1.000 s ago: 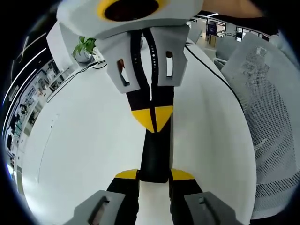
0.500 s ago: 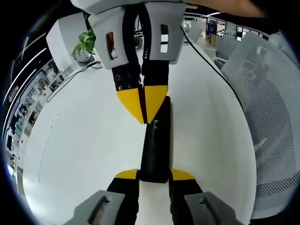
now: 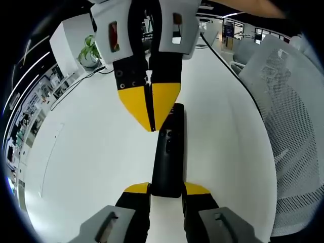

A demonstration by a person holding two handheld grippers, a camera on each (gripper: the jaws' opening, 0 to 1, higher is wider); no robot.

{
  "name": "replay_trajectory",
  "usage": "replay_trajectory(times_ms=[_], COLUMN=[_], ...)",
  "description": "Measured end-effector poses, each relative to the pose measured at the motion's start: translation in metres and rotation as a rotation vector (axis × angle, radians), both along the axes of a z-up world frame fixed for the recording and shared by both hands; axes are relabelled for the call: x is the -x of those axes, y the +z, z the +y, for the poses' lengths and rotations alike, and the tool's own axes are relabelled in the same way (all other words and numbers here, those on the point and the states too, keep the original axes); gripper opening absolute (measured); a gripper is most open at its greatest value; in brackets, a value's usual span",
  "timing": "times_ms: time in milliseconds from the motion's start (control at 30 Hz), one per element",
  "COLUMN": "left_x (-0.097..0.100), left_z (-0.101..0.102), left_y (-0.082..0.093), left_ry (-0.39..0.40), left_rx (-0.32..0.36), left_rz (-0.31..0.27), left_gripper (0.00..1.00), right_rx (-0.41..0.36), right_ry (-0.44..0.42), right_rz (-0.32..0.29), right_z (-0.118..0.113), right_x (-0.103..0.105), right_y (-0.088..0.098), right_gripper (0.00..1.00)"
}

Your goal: Press the specified remote control buttons in sequence, fully releasing each button before pressing the next.

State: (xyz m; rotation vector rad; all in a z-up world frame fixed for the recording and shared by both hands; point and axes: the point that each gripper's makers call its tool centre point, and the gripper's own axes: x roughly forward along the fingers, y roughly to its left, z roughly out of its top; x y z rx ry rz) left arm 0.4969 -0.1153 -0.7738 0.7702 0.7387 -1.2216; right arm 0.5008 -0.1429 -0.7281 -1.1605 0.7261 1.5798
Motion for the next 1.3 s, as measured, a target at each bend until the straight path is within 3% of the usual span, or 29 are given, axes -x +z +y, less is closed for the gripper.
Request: replay_trajectory(times_ms=[933,1300], left_x=[0.0,0.0], left_z=[0.001,0.0], left_y=[0.0,0.0], left_ry=[-0.002,-0.001], left_rx=[0.011,0.014], left_rz=[0.0,-0.001], left_gripper=[0.23,0.23], right_rx=[0.037,0.052], right_ry=[0.007,0.009], right_rz=[0.048,0.053], right_z=[0.002,-0.001], right_x=[0.007,0.006], right_y=[-0.034,-0.04], right_gripper=[0.0,0.0])
